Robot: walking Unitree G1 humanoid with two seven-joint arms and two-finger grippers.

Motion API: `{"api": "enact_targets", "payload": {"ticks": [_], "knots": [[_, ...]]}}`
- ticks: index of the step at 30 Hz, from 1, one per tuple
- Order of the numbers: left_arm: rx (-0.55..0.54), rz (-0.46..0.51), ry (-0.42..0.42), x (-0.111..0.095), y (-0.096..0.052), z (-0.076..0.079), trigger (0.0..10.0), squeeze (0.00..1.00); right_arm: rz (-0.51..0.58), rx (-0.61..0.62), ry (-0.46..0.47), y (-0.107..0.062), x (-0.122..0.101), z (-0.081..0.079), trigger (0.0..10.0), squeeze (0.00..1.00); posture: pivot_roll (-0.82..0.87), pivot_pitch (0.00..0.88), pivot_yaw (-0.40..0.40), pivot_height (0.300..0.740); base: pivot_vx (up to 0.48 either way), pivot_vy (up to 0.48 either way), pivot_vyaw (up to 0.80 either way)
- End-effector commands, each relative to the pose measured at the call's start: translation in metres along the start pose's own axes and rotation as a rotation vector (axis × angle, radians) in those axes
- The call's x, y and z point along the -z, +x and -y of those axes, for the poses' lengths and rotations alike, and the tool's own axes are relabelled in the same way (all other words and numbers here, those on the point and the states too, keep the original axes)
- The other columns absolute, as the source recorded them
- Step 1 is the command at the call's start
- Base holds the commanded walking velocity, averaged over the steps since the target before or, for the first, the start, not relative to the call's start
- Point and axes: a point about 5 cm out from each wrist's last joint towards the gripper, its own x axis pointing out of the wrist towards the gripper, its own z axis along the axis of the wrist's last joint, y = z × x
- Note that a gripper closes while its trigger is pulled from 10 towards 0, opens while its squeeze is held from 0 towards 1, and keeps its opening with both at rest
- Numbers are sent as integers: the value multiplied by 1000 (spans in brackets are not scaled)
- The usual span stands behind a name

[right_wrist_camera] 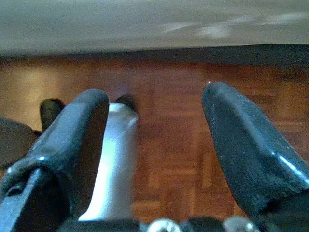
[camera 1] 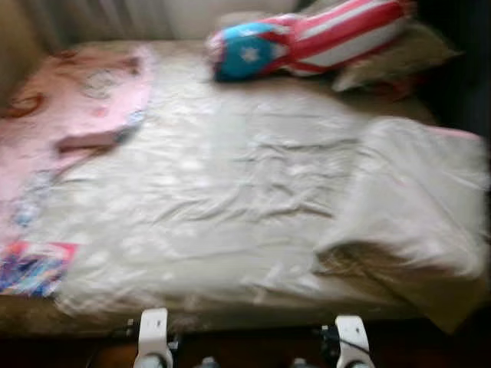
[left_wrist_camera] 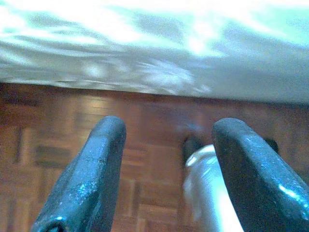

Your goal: Clean up the room

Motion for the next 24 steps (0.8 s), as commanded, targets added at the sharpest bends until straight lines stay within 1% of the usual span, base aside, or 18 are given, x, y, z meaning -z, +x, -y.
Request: {"api": "enact_targets", "payload": {"ticks": [1, 2, 19, 21, 24], "knots": [[-12, -53, 6, 13, -3, -5, 10000, 0, -71, -12, 11, -4, 22, -5, 10000, 0, -112, 194, 43, 740, 0, -386, -513], [-13, -53, 6, 14, -3, -6, 10000, 0, -70, -12, 12, -4, 22, -5, 10000, 0, -112, 194, 43, 740, 0, -386, -513], [-10, -57, 2, 14, -3, -5, 10000, 0, -53, -17, 7, -4, 19, -5, 10000, 0, -117, 190, 37, 740, 0, -389, 0], [-11, -63, -12, 15, -4, -4, 10000, 0, -52, -18, 5, -4, 19, -5, 10000, 0, -117, 190, 37, 740, 0, -247, 0], [-11, -66, -9, 16, -4, -4, 10000, 0, -51, -17, 5, -4, 19, -4, 10000, 0, -117, 190, 35, 740, 0, 0, 0]]}}
